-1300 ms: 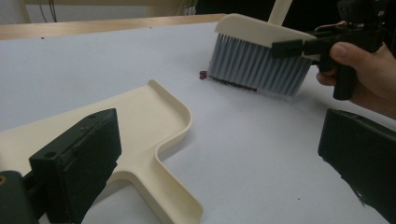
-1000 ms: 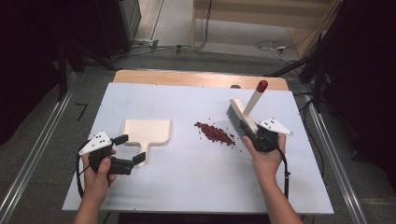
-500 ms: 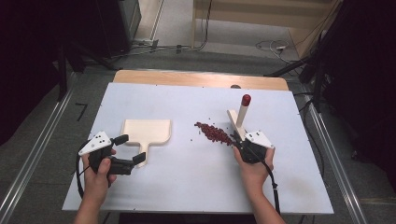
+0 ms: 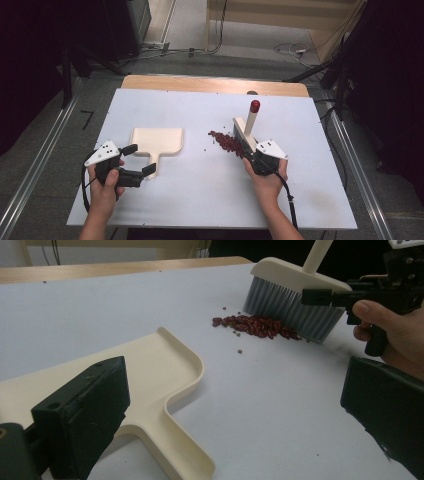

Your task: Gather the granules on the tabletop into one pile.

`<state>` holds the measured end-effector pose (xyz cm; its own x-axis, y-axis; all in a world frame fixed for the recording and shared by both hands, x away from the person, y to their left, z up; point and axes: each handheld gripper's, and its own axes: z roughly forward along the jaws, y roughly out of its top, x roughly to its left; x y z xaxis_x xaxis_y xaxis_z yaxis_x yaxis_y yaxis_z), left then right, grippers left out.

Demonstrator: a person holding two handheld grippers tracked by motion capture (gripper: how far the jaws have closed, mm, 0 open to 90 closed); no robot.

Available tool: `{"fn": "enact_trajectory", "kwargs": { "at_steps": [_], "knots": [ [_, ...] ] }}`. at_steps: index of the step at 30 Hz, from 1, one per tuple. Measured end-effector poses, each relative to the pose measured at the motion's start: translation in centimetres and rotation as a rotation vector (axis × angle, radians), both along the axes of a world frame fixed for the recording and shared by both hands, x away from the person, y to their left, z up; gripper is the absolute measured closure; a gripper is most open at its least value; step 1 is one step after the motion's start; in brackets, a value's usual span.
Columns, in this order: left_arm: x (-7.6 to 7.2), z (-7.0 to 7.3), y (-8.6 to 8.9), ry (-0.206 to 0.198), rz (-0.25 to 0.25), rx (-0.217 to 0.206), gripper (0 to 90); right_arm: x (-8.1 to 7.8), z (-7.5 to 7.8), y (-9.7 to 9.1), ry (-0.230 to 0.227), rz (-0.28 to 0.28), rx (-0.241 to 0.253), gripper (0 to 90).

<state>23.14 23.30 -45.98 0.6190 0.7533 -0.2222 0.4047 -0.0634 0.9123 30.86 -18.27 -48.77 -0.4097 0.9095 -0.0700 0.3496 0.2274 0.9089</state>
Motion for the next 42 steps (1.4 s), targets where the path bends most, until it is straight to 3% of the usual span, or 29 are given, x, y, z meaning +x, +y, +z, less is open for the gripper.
{"fn": "enact_trajectory", "kwargs": {
  "at_steps": [5,8,10,14,16,19,23,30,35,38,42],
  "knots": [
    [0.0,0.0,0.1,0.001,0.002,0.002,0.0,1.4,1.4,-1.5,-0.042,0.028,-0.006,65.8],
    [0.1,0.0,0.0,0.003,0.001,0.000,0.0,4.3,2.2,-2.3,-0.035,0.168,-0.017,65.7],
    [0.1,0.0,-0.1,0.001,-0.001,0.002,0.0,6.5,2.4,-2.5,-0.045,0.239,-0.080,65.7],
    [0.1,-0.1,-0.2,0.006,-0.004,0.005,0.0,9.7,1.7,-2.7,-0.063,0.314,-0.158,65.8],
    [0.2,-0.2,-0.1,0.008,-0.002,0.010,0.0,10.5,1.0,-2.7,-0.047,0.341,-0.163,65.8],
    [0.2,-0.2,0.0,0.009,-0.001,0.007,0.0,10.5,0.2,-2.1,-0.044,0.435,-0.146,65.8],
    [0.2,-0.2,0.0,0.009,-0.001,0.004,0.0,9.6,0.3,-1.1,-0.036,0.521,-0.175,65.8],
    [0.1,0.0,-0.1,0.001,-0.003,0.003,0.0,8.1,1.0,-0.9,-0.041,0.632,-0.193,65.8],
    [0.1,-0.1,0.0,0.003,0.001,0.000,0.0,8.0,2.1,-1.2,-0.057,0.638,-0.164,65.8],
    [0.2,-0.1,0.0,0.003,0.002,-0.001,0.0,8.7,2.5,-1.4,-0.071,0.611,-0.137,65.8],
    [0.2,-0.1,0.0,0.004,0.001,0.000,0.0,10.0,2.0,-1.1,-0.071,0.580,-0.141,65.8]
  ]
}}
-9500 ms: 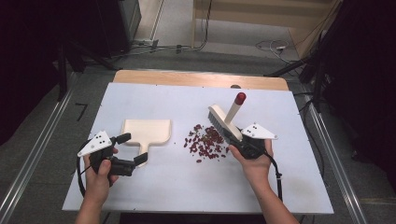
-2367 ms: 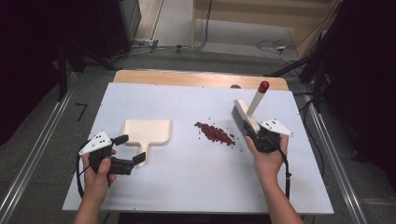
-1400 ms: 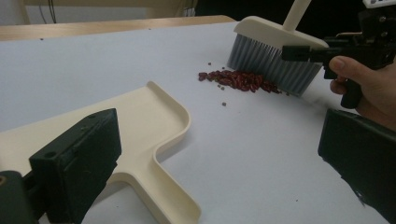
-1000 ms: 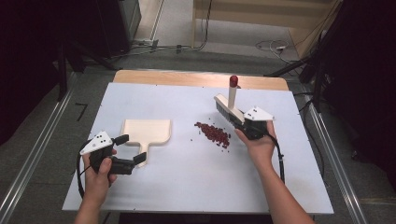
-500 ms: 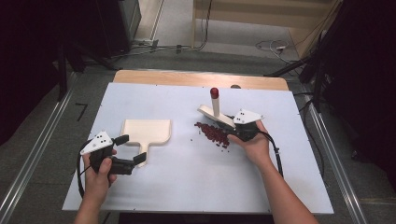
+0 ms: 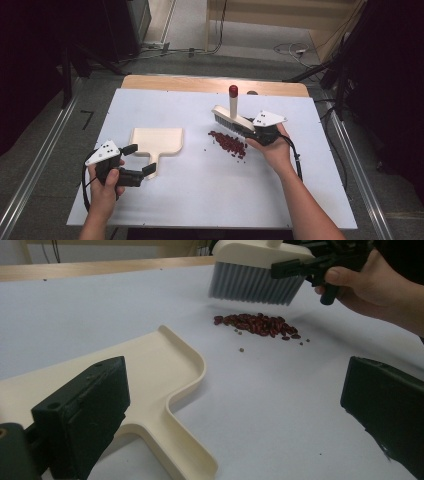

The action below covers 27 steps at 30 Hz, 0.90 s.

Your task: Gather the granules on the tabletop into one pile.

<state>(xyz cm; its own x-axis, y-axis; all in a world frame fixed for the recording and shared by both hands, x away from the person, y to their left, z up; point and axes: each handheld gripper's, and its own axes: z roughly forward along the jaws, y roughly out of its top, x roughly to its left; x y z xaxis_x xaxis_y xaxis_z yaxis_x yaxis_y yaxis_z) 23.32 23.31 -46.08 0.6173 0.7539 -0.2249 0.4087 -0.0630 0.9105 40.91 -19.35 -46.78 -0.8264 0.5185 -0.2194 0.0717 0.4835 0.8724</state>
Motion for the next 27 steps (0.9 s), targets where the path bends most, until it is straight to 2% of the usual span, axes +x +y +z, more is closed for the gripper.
{"fn": "enact_trajectory", "kwargs": {
  "at_steps": [3,4,7,10,13,15,16,19,22,24,27],
  "knots": [
    [0.0,0.0,0.1,0.000,-0.001,0.000,0.0,0.7,-0.9,0.0,0.020,-0.019,-0.018,65.8],
    [0.0,0.0,0.1,0.000,0.000,0.002,0.0,0.7,-1.2,0.0,0.025,-0.007,-0.012,65.8],
    [0.0,-0.1,0.1,0.004,0.000,0.002,0.0,0.0,-1.4,0.2,0.048,0.023,-0.008,65.8],
    [0.0,-0.1,0.1,0.001,-0.003,-0.001,0.0,-0.7,-1.3,0.2,0.046,0.040,-0.024,65.8],
    [0.0,0.0,-0.1,0.001,-0.003,0.003,0.0,-1.2,-0.5,-0.1,0.021,0.000,-0.003,65.8],
    [0.0,0.0,-0.2,0.000,-0.006,0.002,0.0,-1.8,0.5,0.1,0.011,-0.054,0.036,65.8],
    [0.0,0.0,-0.2,0.000,-0.005,0.002,0.0,-2.4,1.2,0.4,0.023,-0.087,0.067,65.8],
    [0.1,0.0,-0.2,0.003,-0.004,0.011,0.0,-5.2,2.6,2.2,0.074,-0.174,0.173,65.7],
    [0.1,-0.1,-0.3,0.002,-0.005,0.010,0.0,-7.8,2.5,4.9,0.137,-0.224,0.263,65.7],
    [0.1,0.0,-0.3,0.000,-0.009,0.010,0.0,-8.7,1.6,7.0,0.160,-0.264,0.256,65.7],
    [-0.1,0.1,-0.3,-0.003,-0.008,0.006,0.0,-8.9,-0.3,9.6,0.213,-0.310,0.224,65.8]
  ]
}}
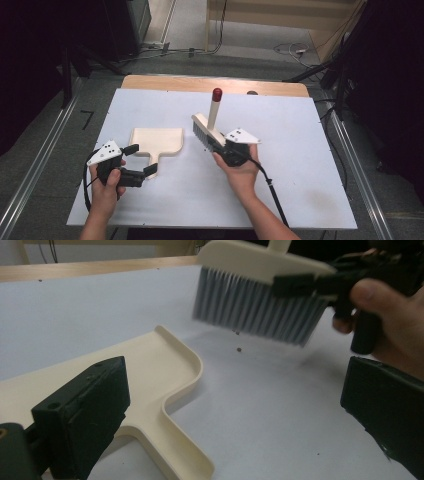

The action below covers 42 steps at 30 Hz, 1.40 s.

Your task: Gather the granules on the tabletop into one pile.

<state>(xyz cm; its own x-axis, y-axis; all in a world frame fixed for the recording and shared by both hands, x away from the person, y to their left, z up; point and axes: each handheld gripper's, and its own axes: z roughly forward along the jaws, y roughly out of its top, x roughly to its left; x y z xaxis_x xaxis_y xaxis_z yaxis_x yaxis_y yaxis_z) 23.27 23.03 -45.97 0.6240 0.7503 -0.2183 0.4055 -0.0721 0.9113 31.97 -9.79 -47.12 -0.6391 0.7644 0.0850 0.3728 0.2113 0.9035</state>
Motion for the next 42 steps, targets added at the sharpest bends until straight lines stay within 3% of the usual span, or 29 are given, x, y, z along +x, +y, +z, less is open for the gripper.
{"fn": "enact_trajectory", "kwargs": {
  "at_steps": [3,5,11,16,27,42],
  "knots": [
    [0.0,0.0,0.2,-0.002,0.000,-0.006,0.0,0.0,-1.4,1.3,0.047,-0.063,0.020,65.7],
    [0.0,0.0,0.3,-0.002,0.001,-0.009,0.0,0.0,-1.9,1.6,0.022,-0.114,0.011,65.8],
    [0.1,0.0,0.4,-0.002,0.004,-0.012,0.0,0.1,-2.3,-0.1,0.014,-0.224,0.001,65.7],
    [0.1,0.0,0.1,-0.001,0.000,-0.008,0.0,-0.4,-2.5,-1.5,0.006,-0.282,0.009,65.7],
    [0.1,-0.1,0.1,0.002,-0.001,-0.005,0.0,-1.0,-2.4,-3.0,-0.020,-0.345,-0.010,65.7],
    [0.1,-0.1,0.1,0.001,-0.001,-0.004,0.0,-1.4,-2.4,-4.6,-0.035,-0.376,-0.018,65.8]
  ]
}}
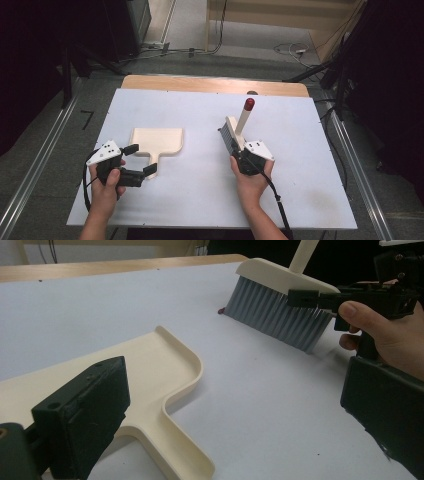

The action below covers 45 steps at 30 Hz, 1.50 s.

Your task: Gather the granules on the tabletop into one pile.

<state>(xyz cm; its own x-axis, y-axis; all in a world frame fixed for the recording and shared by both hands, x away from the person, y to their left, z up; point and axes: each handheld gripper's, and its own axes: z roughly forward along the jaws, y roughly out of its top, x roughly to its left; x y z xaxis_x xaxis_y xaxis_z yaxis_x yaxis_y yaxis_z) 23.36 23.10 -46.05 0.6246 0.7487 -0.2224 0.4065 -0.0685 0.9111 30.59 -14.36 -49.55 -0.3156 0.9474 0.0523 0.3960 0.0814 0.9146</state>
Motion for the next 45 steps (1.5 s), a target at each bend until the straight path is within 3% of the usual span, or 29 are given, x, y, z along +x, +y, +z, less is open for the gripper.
{"fn": "enact_trajectory", "kwargs": {
  "at_steps": [10,17,22,25,40,45],
  "knots": [
    [0.0,0.0,0.0,0.001,0.000,0.001,0.0,-0.2,0.6,-0.2,-0.014,0.033,0.034,65.8],
    [0.1,0.0,0.0,0.002,-0.002,0.004,0.0,1.0,1.3,2.4,-0.029,0.067,0.045,65.8],
    [0.1,-0.1,0.1,0.003,0.002,0.002,0.0,2.4,1.2,4.5,-0.035,0.072,0.013,65.8],
    [0.1,-0.1,0.2,0.000,0.003,-0.002,0.0,3.0,0.6,4.7,-0.018,0.053,-0.006,65.8],
    [0.1,0.0,-0.1,0.006,-0.004,0.005,0.0,1.9,0.0,1.0,-0.018,-0.027,-0.015,65.8],
    [0.1,-0.1,-0.1,0.007,-0.002,0.003,0.0,1.6,0.1,0.4,-0.020,-0.021,-0.002,65.8]
  ]
}}
